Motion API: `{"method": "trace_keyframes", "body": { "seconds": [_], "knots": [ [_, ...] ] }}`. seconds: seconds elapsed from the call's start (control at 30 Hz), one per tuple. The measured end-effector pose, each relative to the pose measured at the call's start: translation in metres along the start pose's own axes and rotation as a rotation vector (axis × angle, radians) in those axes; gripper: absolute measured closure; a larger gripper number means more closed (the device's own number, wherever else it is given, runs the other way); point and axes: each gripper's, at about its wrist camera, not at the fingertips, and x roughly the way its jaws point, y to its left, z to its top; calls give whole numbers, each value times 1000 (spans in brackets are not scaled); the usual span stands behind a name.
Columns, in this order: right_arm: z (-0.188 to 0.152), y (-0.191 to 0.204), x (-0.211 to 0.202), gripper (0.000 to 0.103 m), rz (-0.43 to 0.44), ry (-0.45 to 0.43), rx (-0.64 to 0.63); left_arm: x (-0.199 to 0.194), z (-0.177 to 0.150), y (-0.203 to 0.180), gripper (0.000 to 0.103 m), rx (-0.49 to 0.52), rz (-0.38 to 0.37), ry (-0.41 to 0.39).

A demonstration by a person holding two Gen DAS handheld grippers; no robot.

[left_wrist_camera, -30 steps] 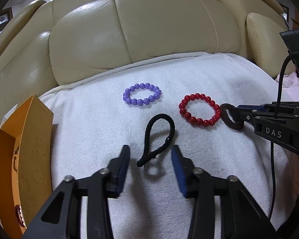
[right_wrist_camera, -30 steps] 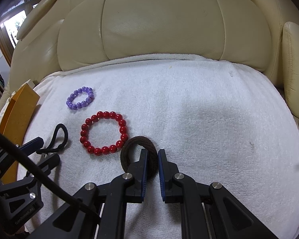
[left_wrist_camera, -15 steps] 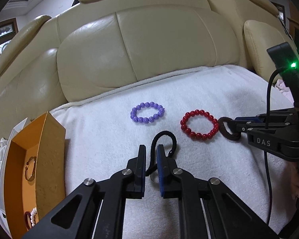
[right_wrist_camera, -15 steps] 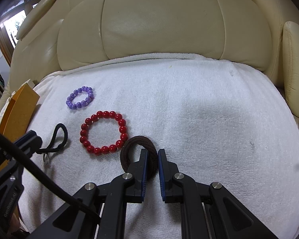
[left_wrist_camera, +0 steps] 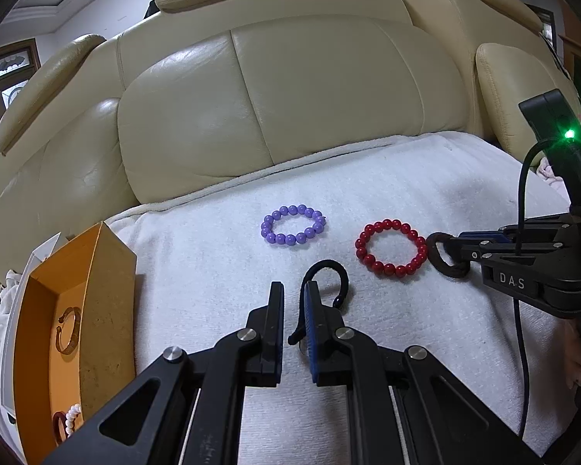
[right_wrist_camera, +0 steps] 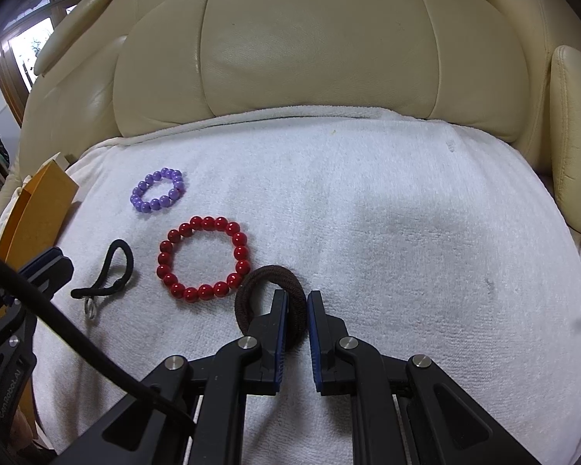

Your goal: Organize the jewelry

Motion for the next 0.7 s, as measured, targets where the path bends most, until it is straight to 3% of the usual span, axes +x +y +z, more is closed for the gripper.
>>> {"method": "trace_keyframes", "body": {
  "seconds": [0.33, 0.7],
  "knots": [
    [2, -7, -16, 91, 59, -24, 22, 2, -1, 2, 92, -13, 18, 12],
    [4, -25, -15, 91, 73, 13, 72, 12, -5, 12, 92, -94, -77, 64]
  ]
}}
